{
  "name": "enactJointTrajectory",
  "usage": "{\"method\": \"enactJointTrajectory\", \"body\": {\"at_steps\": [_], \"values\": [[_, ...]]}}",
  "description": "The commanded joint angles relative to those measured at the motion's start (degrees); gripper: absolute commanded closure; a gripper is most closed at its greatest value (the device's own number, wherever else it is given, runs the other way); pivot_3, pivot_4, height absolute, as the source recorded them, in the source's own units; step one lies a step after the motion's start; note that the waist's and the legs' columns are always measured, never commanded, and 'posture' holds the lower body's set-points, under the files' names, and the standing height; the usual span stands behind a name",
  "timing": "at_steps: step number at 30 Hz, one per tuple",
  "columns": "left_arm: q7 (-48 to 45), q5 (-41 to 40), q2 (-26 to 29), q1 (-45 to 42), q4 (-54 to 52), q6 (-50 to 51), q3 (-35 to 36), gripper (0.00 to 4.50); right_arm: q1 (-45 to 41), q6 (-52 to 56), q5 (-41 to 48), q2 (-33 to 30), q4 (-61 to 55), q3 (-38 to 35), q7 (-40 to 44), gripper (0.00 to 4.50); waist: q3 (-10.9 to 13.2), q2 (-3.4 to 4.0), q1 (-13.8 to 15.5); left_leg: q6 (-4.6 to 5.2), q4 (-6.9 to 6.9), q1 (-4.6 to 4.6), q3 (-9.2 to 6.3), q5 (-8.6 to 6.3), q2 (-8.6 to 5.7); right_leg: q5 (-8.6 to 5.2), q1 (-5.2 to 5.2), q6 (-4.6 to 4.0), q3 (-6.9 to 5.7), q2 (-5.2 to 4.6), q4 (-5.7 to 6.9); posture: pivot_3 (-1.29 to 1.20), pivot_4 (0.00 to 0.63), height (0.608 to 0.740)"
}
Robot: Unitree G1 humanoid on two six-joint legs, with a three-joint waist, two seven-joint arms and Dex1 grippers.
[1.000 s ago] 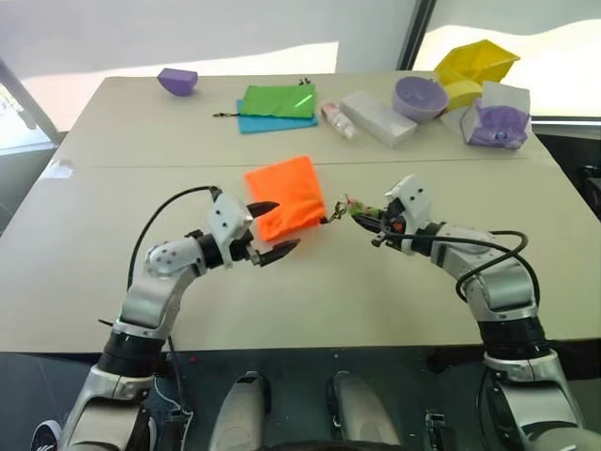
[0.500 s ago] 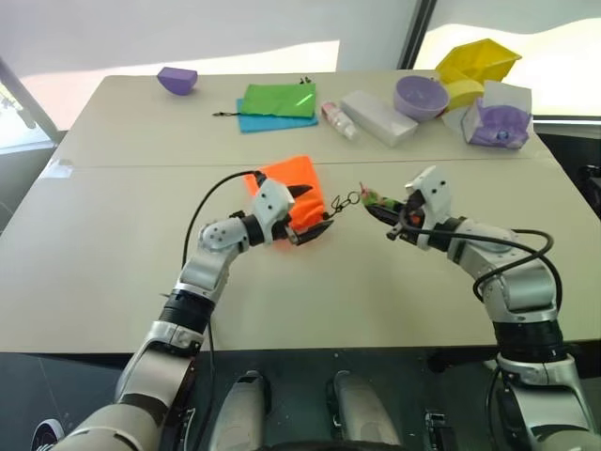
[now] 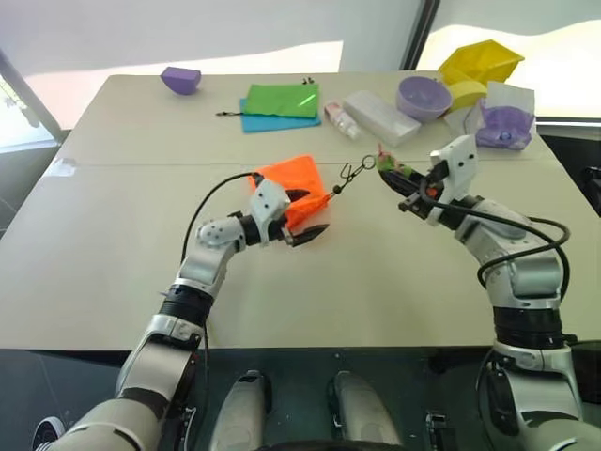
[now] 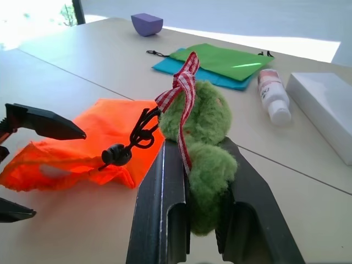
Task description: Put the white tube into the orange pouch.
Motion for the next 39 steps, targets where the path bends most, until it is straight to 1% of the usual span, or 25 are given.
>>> {"method": "enactJointTrajectory", "body": {"at_steps": [1,7,12,16,24,30,33,37,39], "values": [[0.85,-1.17,-1.21,-3.00,1.90,-1.53,2.42,0.18,-0.43,-1.51,0.23,0.29,-1.97,0.01,-0.44,4.50,0.00,0.00,-0.02,0.00,0.00,0.00,0.00,0.00,0.00,0.00,0.00,0.00,0.00,0.00,0.00,0.00,0.150,0.740],[-0.19,-3.41,-3.92,-4.71,4.95,1.64,4.12,0.18,0.44,-1.24,0.33,-0.03,-3.13,0.31,-0.53,4.50,0.00,0.00,0.01,0.00,-0.01,-0.01,0.00,0.00,0.00,0.00,-0.01,0.00,0.00,0.00,-0.01,0.00,0.150,0.740],[-4.80,-8.67,-5.48,-5.47,6.22,12.06,6.08,0.18,0.26,-0.77,0.75,0.18,-4.21,0.49,-0.92,4.50,0.00,0.00,-0.13,0.00,-0.01,0.00,-0.01,0.00,0.00,0.00,-0.01,0.00,0.00,0.01,0.00,0.00,0.150,0.740],[-5.78,-9.21,-6.75,-7.01,8.07,14.63,6.74,0.18,0.41,-0.92,0.52,0.67,-4.42,1.15,-1.25,4.50,0.00,0.00,-0.12,0.00,-0.01,0.00,-0.01,0.00,-0.01,0.00,-0.01,0.00,-0.01,0.02,0.00,0.00,0.150,0.740],[-5.39,-7.46,-6.93,-8.14,10.83,12.17,7.03,0.18,1.01,-1.09,0.48,0.61,-4.92,1.70,-1.66,4.50,0.00,0.00,-0.07,-0.01,-0.01,0.00,-0.02,0.01,0.00,0.00,-0.01,0.00,-0.01,0.01,0.00,0.00,0.150,0.740],[-4.61,-9.20,-9.27,-10.81,15.63,11.00,9.76,0.18,1.14,-1.14,0.45,0.75,-5.12,2.22,-1.68,4.50,0.01,-0.01,0.01,-0.01,-0.01,-0.01,-0.01,0.01,-0.01,0.00,-0.01,0.00,-0.01,0.00,0.00,0.00,0.150,0.740],[-5.54,-7.86,-9.70,-11.38,17.98,9.30,9.48,0.18,1.13,-1.21,0.35,0.95,-5.14,2.50,-1.94,4.50,0.00,-0.01,-0.02,-0.01,-0.01,-0.01,0.00,0.01,-0.02,0.00,-0.01,0.00,-0.01,0.01,0.00,0.00,0.150,0.740],[-7.82,-8.46,-10.74,-12.60,20.36,10.52,9.68,0.18,1.01,-1.21,0.27,1.06,-5.30,2.75,-2.07,4.50,0.00,-0.01,-0.10,-0.01,-0.02,-0.01,0.00,0.01,-0.02,0.00,-0.03,0.00,0.00,0.01,0.00,0.00,0.150,0.740],[-7.46,-7.36,-10.85,-13.33,21.62,9.69,9.39,0.18,1.08,-1.24,0.21,1.14,-5.36,2.86,-2.17,4.50,0.00,-0.01,-0.07,-0.01,-0.02,-0.01,0.00,0.01,-0.02,0.00,-0.02,0.00,-0.02,0.02,0.00,0.00,0.150,0.740]]}}
